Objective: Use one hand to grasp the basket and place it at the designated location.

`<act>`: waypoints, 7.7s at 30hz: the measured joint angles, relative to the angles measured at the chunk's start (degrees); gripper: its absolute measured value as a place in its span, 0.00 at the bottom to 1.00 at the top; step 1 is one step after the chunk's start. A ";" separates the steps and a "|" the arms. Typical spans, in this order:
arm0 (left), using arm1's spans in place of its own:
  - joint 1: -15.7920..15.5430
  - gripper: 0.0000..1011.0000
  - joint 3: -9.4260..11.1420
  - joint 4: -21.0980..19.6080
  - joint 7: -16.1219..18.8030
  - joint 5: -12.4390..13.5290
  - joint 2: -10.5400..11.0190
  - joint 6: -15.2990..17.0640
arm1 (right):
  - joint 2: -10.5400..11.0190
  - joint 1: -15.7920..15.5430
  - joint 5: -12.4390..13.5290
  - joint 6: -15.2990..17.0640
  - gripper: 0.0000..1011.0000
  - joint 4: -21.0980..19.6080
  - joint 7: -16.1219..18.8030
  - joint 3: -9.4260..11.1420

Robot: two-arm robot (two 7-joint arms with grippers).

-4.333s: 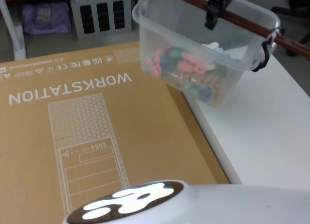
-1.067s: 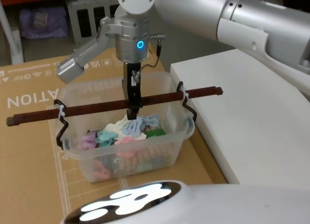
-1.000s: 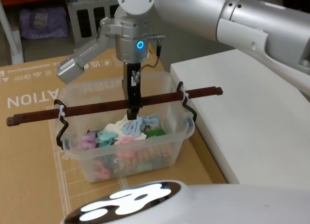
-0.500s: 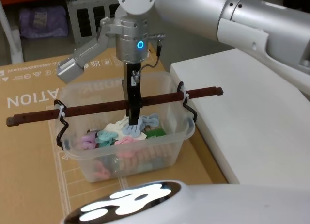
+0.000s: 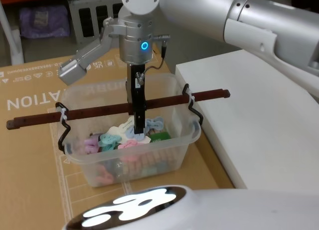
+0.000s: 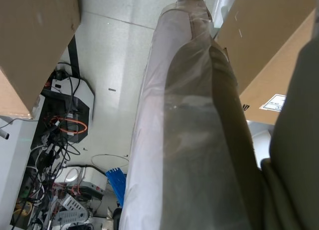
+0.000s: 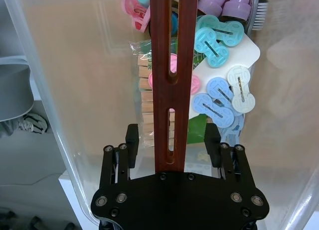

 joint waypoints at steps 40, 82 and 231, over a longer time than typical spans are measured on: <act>-0.01 0.00 0.00 0.01 0.00 0.00 0.00 0.00 | 9.78 3.99 -1.63 5.91 0.99 -16.38 -5.57 -2.06; -0.01 0.00 0.00 0.00 0.00 0.00 0.00 0.00 | 21.28 10.17 -4.95 15.08 0.99 -36.56 -10.47 -0.60; 0.00 0.00 0.00 0.02 0.00 0.00 0.00 0.00 | 22.02 10.93 0.29 15.66 0.23 -25.63 -14.56 -3.73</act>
